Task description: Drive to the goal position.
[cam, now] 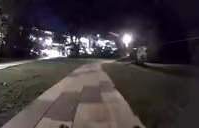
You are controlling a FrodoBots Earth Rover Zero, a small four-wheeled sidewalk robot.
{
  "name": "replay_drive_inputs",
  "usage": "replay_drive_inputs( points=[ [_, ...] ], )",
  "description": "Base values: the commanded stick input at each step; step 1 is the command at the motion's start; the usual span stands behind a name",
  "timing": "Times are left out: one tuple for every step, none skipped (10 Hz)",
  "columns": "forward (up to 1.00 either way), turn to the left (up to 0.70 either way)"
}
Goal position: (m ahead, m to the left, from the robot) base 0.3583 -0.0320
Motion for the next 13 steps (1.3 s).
replay_drive_inputs(
  points=[
    [0.3, 0.75],
    [0.3, 0.75],
    [0.3, 0.75],
    [0.3, 0.75],
    [0.3, 0.75],
    [0.3, 0.75],
    [0.3, 0.73],
    [0.3, 0.27],
    [0.3, 0.0],
    [0.3, 0.0],
    [0.3, 0.0],
    [0.3, 0.0],
    [0.3, 0.0]
  ],
)
